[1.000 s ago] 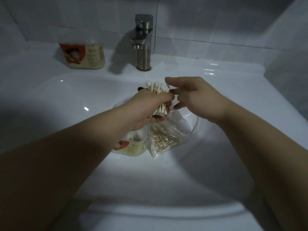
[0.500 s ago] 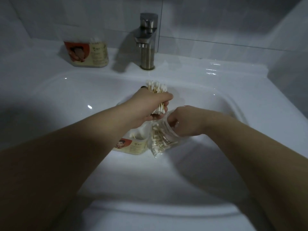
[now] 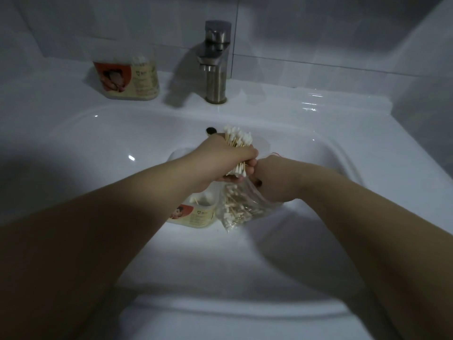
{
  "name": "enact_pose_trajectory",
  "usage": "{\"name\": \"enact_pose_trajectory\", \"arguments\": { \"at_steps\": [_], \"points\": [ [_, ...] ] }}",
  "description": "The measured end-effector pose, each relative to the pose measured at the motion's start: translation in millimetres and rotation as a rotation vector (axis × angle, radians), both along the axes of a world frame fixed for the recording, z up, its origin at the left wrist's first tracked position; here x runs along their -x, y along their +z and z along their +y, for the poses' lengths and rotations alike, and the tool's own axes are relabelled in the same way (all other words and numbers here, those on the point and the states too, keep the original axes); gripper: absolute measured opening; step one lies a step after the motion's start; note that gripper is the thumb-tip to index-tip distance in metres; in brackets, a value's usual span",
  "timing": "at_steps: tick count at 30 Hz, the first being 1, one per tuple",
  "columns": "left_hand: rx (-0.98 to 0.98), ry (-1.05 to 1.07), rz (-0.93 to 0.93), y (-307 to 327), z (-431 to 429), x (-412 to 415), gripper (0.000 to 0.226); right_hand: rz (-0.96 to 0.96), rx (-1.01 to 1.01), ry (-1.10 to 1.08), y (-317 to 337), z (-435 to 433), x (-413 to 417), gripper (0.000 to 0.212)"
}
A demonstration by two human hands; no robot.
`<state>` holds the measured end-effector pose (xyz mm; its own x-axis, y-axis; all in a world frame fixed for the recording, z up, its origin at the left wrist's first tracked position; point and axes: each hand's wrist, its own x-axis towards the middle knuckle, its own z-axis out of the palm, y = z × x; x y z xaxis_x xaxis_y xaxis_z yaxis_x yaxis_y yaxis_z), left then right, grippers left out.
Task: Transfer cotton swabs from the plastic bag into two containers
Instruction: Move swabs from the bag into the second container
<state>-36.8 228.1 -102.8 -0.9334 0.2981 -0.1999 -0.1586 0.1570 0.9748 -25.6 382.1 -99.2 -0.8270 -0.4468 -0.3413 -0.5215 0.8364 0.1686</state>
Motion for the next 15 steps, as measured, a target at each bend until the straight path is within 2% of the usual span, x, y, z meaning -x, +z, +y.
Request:
{"name": "enact_pose_trajectory", "arguments": {
  "at_steps": [6, 10, 15],
  "points": [
    [0.029, 0.035, 0.033, -1, 0, 1, 0.003, 0.022, 0.153, -0.06, -2, 1, -2, 0.038],
    [0.036, 0.03, 0.049, 0, 0, 3, 0.004, -0.055, 0.298, -0.196, 10, 6, -2, 0.031],
    [0.236, 0.045, 0.188, -4, -2, 6, 0.013, -0.086, 0.47, -0.326, 18, 12, -1, 0.024]
  ]
}}
